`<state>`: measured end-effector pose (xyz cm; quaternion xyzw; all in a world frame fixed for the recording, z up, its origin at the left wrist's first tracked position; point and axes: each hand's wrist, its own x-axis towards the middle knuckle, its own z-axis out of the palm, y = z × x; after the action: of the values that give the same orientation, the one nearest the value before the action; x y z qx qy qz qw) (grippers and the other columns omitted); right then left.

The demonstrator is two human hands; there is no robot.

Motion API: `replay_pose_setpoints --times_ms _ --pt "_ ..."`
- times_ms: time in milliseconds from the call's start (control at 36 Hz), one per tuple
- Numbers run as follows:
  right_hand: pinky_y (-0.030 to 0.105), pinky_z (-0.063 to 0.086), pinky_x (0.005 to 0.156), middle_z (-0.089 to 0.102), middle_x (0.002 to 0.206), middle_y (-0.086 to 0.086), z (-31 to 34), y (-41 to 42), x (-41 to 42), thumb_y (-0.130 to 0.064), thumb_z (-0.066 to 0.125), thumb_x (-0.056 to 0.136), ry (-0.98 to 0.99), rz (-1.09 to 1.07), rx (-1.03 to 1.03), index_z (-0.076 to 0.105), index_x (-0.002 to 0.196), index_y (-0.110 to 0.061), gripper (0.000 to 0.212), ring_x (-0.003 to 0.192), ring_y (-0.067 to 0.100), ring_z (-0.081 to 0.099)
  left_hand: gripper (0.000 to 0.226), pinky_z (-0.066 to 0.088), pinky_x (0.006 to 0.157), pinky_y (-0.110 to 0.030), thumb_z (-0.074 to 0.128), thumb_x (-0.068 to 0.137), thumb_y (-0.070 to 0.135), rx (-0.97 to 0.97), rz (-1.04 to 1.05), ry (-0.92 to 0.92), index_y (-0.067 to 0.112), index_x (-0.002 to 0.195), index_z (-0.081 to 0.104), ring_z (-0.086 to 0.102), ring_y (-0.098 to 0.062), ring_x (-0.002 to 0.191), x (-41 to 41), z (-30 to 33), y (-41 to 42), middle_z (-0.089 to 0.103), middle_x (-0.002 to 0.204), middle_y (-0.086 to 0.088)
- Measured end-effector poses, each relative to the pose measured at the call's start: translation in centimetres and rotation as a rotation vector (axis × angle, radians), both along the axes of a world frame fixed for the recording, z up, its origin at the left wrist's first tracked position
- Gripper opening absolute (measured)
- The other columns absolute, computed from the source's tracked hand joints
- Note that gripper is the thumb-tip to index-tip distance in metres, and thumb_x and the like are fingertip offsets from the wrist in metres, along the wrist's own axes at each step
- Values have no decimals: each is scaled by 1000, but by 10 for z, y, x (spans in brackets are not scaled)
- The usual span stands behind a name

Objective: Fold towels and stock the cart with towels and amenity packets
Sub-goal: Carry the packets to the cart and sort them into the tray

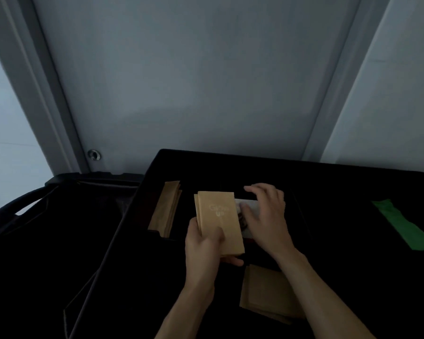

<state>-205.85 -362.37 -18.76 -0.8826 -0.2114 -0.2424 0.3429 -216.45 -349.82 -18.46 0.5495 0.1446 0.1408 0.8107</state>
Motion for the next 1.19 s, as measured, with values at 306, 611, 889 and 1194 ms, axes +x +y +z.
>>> replay_pose_setpoints --times_ms 306,611,889,1194 --pt "18 51 55 76 81 0 26 2 -38 -49 56 86 454 293 715 78 84 -29 30 73 11 72 26 61 61 -35 60 89 -3 -5 -146 -98 15 105 68 74 -24 87 -6 3 -8 74 93 0" --pt "17 45 46 75 77 -2 31 0 -49 -43 72 84 657 351 651 79 91 -25 21 63 7 68 28 61 63 -34 71 85 -2 -75 -72 -96 14 108 66 74 -22 90 -3 -5 -1 74 96 -1" --pt "25 58 75 77 97 3 19 4 -49 -21 68 77 749 522 769 71 103 -10 28 89 16 73 21 59 58 -37 53 97 24 -102 72 -96 11 87 66 70 -14 73 -19 20 23 69 79 -4" --pt "15 51 78 74 108 -10 24 44 -100 -29 75 76 879 926 130 60 120 -25 46 100 3 69 21 53 66 -23 56 99 32 305 305 -80 17 105 70 69 -12 79 -106 18 99 73 86 -1"
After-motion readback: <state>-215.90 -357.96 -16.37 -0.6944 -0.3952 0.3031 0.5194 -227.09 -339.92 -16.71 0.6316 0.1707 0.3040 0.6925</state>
